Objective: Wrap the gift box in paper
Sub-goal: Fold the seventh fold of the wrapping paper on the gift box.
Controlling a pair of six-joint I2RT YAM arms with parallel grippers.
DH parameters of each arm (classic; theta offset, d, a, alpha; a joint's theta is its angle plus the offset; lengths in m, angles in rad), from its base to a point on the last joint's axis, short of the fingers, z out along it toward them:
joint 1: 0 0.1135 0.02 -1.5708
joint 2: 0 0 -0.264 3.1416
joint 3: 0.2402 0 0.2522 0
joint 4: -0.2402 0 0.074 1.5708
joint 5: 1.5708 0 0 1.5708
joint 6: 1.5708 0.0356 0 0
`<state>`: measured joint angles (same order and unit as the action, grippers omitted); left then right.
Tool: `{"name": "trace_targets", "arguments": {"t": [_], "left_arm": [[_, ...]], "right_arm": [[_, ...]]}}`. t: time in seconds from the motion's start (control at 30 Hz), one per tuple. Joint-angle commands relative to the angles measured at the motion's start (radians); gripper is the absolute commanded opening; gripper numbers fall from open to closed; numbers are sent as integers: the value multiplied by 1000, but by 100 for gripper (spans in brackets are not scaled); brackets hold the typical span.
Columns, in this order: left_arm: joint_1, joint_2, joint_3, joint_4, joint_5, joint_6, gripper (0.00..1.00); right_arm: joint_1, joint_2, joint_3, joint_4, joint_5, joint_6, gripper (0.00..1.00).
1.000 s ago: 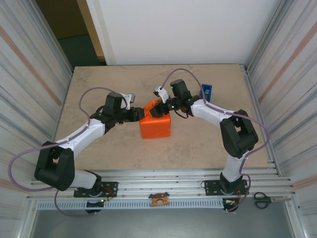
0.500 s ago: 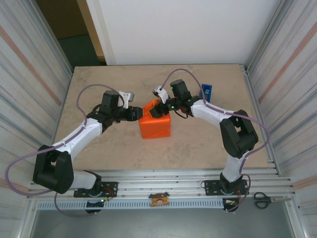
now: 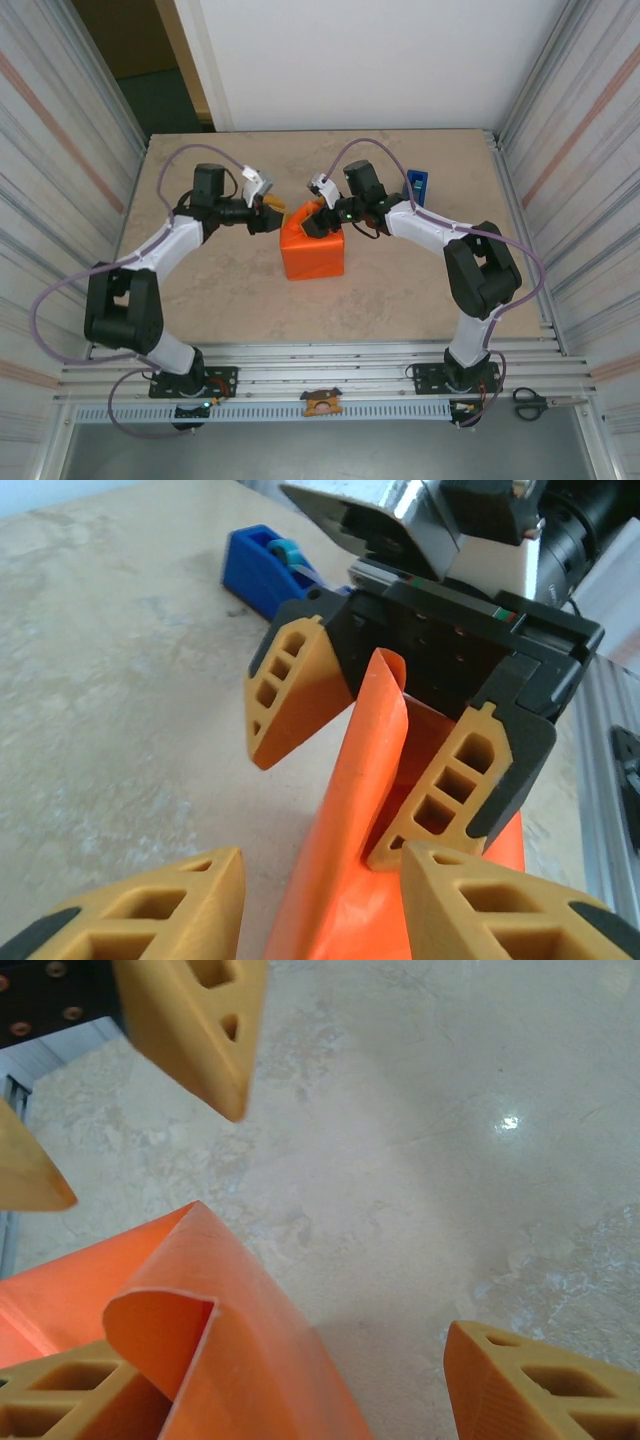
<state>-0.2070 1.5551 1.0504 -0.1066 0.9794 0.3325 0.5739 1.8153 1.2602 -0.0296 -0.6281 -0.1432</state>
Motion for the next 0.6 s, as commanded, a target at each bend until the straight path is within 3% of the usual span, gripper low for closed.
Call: {"name": "trace_targets", "arguments": {"t": [0.0,0.43,0.57], "left_arm": [[7,41,83,-127,135,238,45],[9,173,159,-234,197,422,45],[10,211,190,-275,196,445,39]], "right_arm": [[2,10,-25,-85,18,-46,66],[2,21,-10,-101,4,-56,66],[2,21,-7,-99,0,-55,66]]}}
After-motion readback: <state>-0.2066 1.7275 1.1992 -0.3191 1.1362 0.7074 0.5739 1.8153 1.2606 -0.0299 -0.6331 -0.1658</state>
